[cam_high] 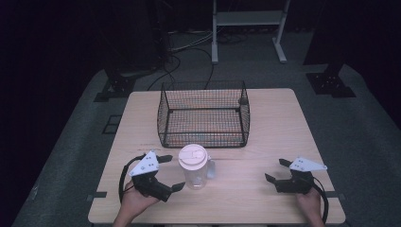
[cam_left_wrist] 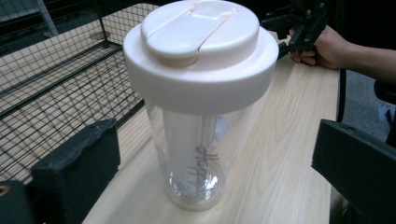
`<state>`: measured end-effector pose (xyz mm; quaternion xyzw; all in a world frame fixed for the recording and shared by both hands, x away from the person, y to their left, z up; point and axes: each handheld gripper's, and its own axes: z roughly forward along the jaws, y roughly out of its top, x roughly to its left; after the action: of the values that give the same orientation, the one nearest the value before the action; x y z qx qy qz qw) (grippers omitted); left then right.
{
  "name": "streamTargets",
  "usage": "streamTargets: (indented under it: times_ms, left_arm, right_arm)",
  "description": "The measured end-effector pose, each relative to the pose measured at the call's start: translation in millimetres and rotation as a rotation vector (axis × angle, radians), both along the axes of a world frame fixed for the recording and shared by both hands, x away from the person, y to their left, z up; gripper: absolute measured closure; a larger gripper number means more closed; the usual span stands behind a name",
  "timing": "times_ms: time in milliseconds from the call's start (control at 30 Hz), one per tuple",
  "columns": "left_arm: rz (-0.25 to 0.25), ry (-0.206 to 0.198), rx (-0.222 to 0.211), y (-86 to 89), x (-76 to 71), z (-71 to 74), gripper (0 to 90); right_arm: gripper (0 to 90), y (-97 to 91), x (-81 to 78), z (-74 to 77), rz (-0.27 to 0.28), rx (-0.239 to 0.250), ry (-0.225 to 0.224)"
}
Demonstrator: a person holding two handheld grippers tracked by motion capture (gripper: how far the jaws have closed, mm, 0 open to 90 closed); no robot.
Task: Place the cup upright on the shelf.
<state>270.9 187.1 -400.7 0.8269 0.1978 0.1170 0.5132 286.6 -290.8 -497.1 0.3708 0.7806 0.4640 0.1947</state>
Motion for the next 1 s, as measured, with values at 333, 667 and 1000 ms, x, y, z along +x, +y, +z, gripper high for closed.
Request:
streamTargets:
  times_ms: [333,667,1000]
  left_arm:
    - [-0.03,0.0,0.014,-11.8,8.0,6.1,0.0]
    - [-0.048,0.031,0.043,-23.8,21.1,4.0,0.0]
    - [-0.063,0.048,0.074,-34.0,32.1,7.5,0.0]
  right_arm:
    - [12.9,-0.2,-0.1,0.0,0.002,0.004,0.0]
    - [12.9,-0.6,-0.3,0.1,0.006,0.008,-0.001]
    - [12.9,-0.8,-0.4,0.1,0.007,0.012,-0.002]
